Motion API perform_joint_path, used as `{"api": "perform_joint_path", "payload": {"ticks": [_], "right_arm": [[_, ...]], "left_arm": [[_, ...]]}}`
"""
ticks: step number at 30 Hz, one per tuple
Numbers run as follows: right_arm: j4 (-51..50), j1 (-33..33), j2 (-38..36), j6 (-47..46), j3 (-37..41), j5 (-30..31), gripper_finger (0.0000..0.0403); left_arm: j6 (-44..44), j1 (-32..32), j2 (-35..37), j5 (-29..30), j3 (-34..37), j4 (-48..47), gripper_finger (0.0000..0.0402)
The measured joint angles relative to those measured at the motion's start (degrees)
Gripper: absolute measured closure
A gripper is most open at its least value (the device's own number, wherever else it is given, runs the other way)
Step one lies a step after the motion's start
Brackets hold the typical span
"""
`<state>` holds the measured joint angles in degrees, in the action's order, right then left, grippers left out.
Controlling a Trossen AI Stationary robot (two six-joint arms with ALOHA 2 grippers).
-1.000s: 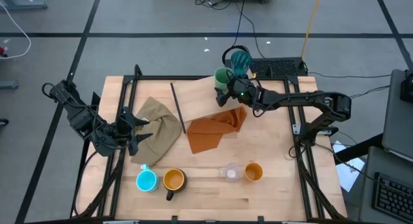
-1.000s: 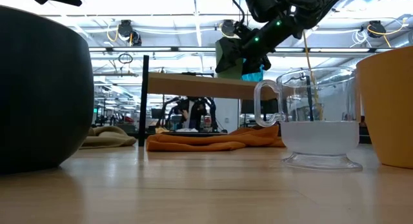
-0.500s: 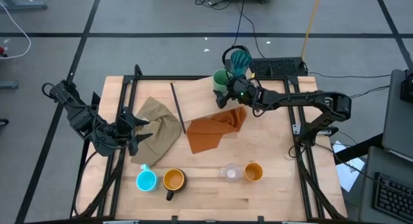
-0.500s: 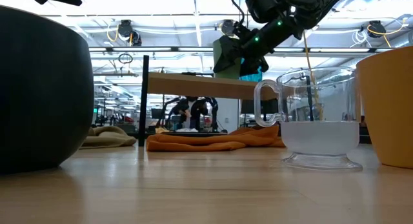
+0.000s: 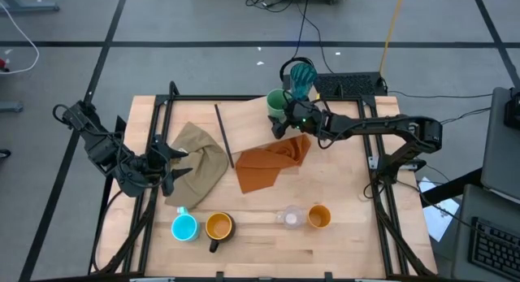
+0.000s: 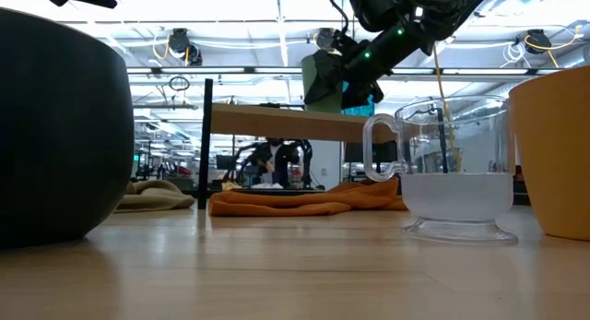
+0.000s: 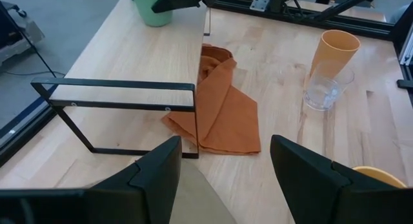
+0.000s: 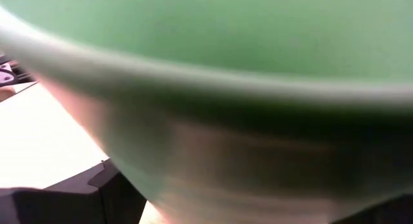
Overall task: Stack small to large cups/mugs on shelf
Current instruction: Put the green cup on the shelf, then put the black mug on the shelf
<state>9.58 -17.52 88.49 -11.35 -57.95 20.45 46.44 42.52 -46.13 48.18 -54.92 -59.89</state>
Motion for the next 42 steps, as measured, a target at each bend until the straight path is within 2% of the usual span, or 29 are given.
{"api": "perform_joint_path", "payload": {"ticks": [13,34,42], "right_arm": [[-0.2,0.0,3.0,0.0,-0.1,0.3,0.0048],[-1.4,1.9,3.0,0.3,0.0,0.4,0.0048],[-6.2,7.3,-4.3,0.7,0.0,0.2,0.0048]], "left_arm": [[0.3,0.0,0.0,-0.2,0.0,0.1,0.0163],[0.5,0.0,0.0,-0.6,0.0,0.1,0.0163],[1.3,0.0,0.0,0.1,0.0,0.1,0.0163]]}}
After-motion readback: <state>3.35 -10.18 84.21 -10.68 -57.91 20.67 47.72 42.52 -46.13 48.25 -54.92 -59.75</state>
